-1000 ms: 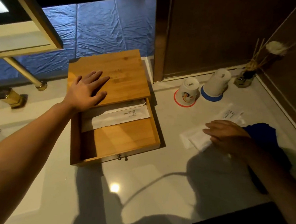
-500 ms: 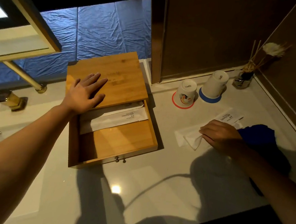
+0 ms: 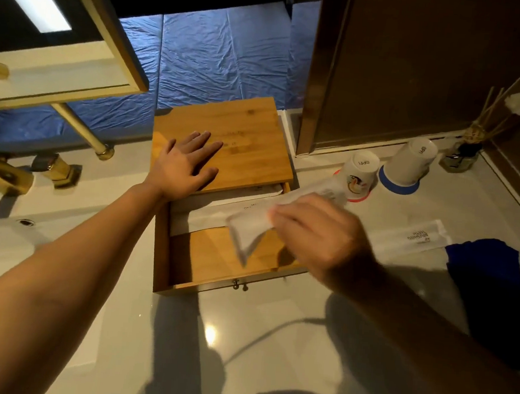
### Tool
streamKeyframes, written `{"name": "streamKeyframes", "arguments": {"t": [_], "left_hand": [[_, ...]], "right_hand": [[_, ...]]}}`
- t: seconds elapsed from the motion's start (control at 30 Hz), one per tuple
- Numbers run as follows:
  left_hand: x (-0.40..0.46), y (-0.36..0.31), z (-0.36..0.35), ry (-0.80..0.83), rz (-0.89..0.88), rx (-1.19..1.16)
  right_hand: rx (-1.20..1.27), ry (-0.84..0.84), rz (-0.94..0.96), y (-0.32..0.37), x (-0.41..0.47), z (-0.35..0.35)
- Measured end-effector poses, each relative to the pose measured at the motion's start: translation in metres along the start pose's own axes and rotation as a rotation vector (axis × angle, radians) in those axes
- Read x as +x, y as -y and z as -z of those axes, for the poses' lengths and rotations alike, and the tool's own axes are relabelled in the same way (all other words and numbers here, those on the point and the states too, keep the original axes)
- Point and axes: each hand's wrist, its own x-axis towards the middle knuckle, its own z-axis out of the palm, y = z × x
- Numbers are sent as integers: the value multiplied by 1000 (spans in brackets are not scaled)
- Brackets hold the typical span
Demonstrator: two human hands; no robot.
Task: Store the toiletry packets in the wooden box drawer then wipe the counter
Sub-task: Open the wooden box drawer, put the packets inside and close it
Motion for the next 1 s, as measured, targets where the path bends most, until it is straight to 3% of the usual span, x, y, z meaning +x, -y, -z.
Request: {"name": "streamKeyframes", "arguments": {"t": [0.1,0.27,0.77,0.93,1.0], "left_hand": [[0,-1,1,-8,-11,-2],[0,0,1,-8,-20,-12],[0,3,-1,-23,-40,-13],[0,3,-1,-27,-40,-13],[0,3,-1,-27,-38,-15]], "right_hand": [[76,3,40,38,19,-23],[54,276,86,63,18,-60],[-5,721,-329,60,39,-132],[85,737,-505,55,31,-119],[40,880,-568,49,21,-108]]}}
